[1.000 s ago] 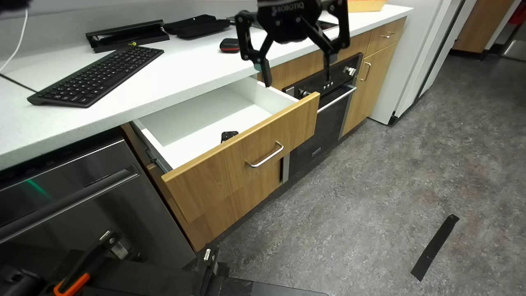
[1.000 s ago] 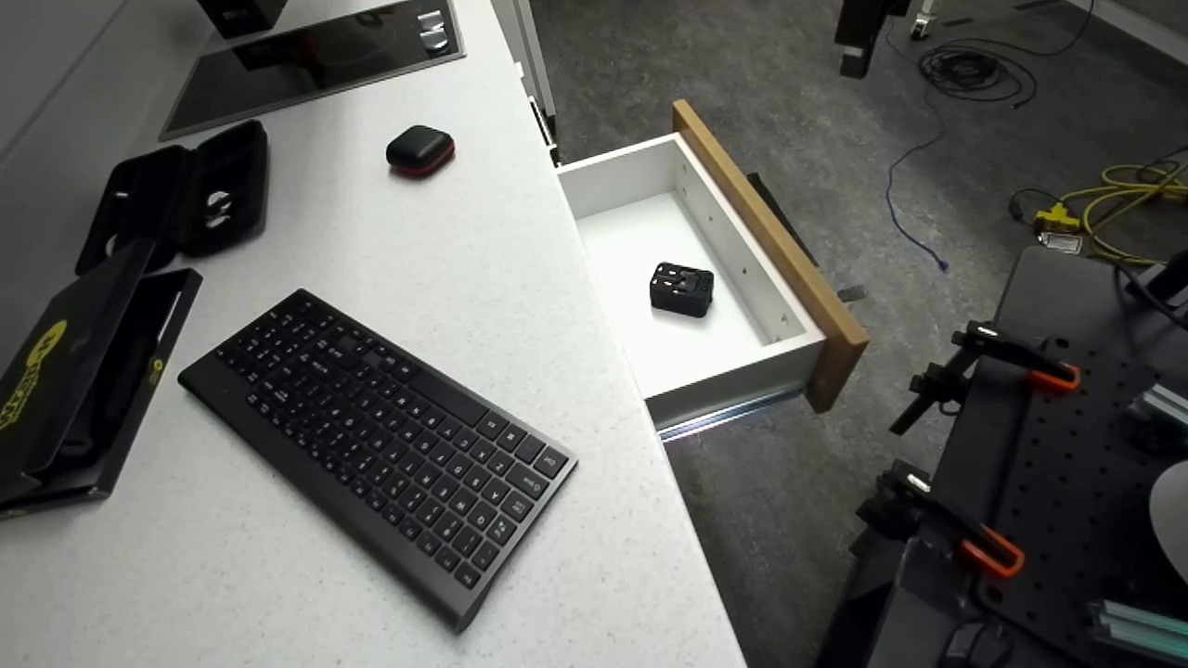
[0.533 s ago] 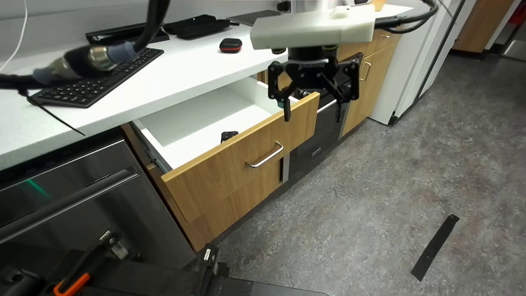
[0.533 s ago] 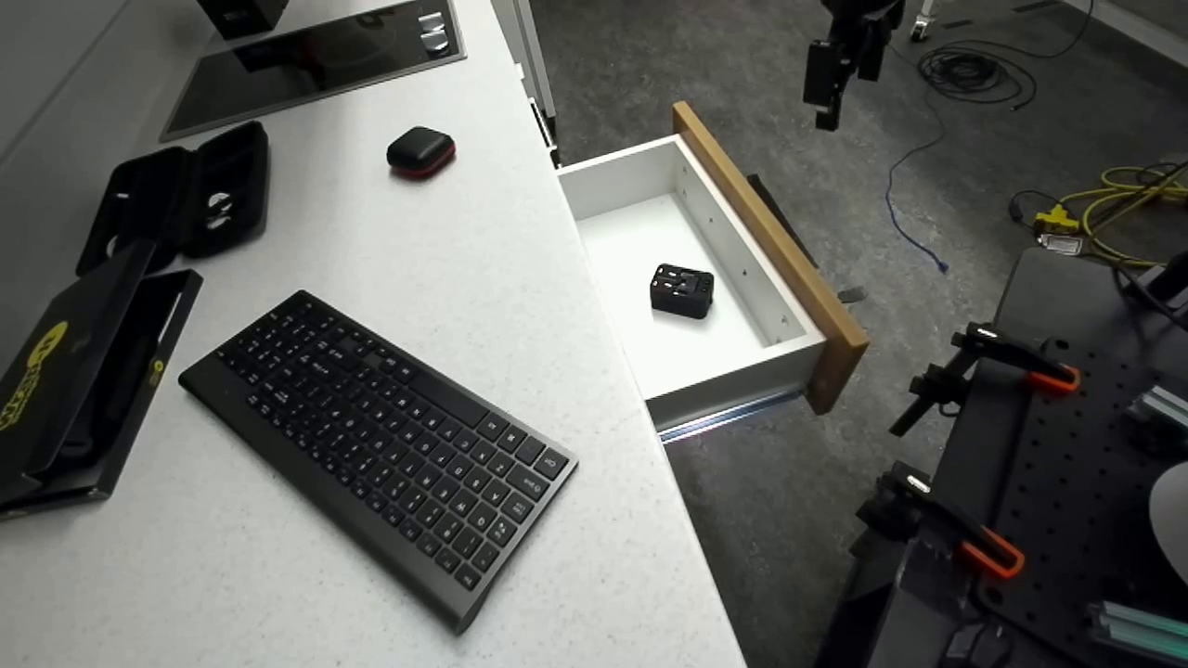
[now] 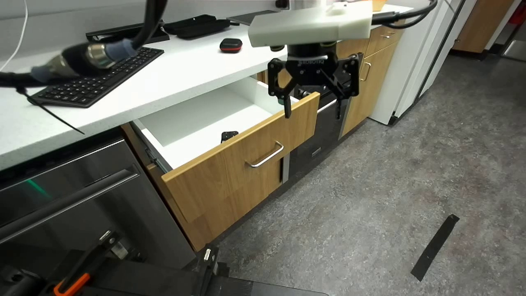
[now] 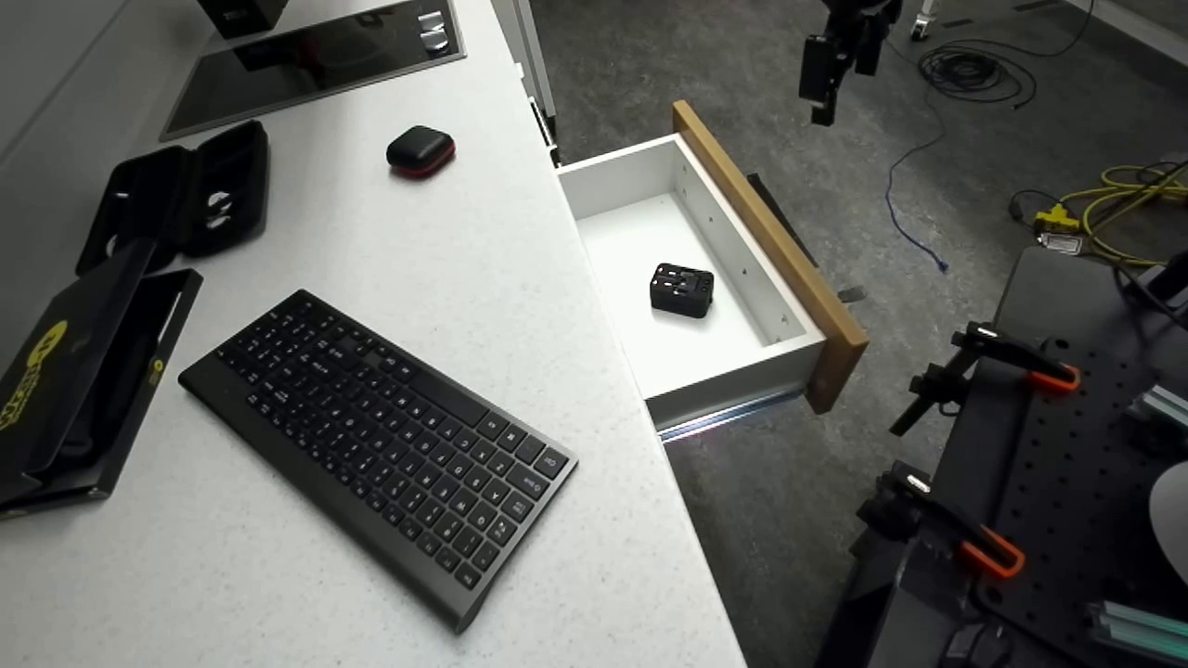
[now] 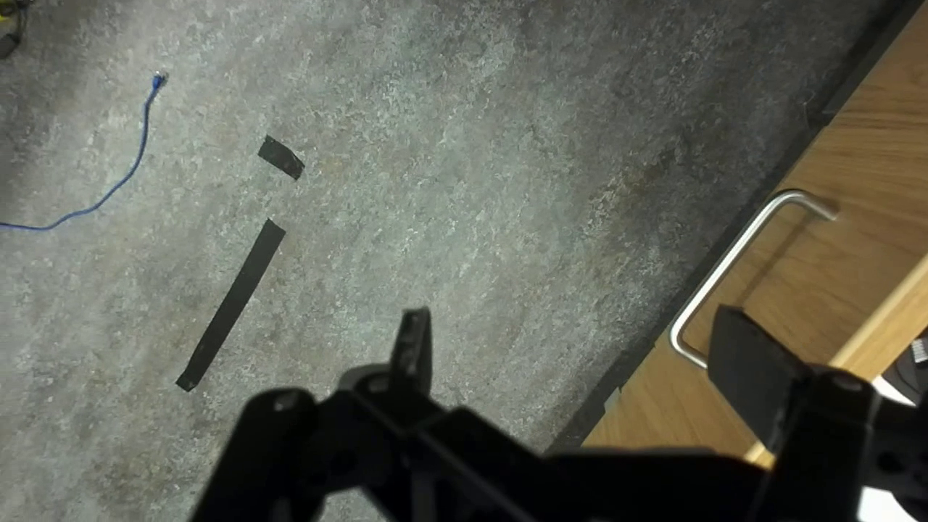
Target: Close the drawer
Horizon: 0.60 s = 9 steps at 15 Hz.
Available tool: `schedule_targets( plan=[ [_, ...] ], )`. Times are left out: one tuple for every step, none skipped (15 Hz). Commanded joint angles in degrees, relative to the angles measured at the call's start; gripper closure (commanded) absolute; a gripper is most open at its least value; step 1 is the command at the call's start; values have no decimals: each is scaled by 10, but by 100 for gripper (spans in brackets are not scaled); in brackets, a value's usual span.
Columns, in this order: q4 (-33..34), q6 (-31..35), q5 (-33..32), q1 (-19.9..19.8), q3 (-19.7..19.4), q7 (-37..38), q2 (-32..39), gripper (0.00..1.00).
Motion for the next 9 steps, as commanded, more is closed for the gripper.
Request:
schedule_targets(
  plan=[
    [29,44,-39,-4,-7,77,63,0],
    [45,43,-42,-5,-11,93,90,0],
    [59,39,-40,-4,-13,106,115,0],
    [73,40,-43,-3,-18,125,140,0],
    [85,40,-39,-2,-22,138,160,0],
    [100,37,-34,-1,-25,147,182,0],
    [117,38,-27,-1,-27,158,205,0],
    [137,36,-15,-2,-24,164,229,0],
    [157,36,-7,-1,-23,176,253,0]
  ],
)
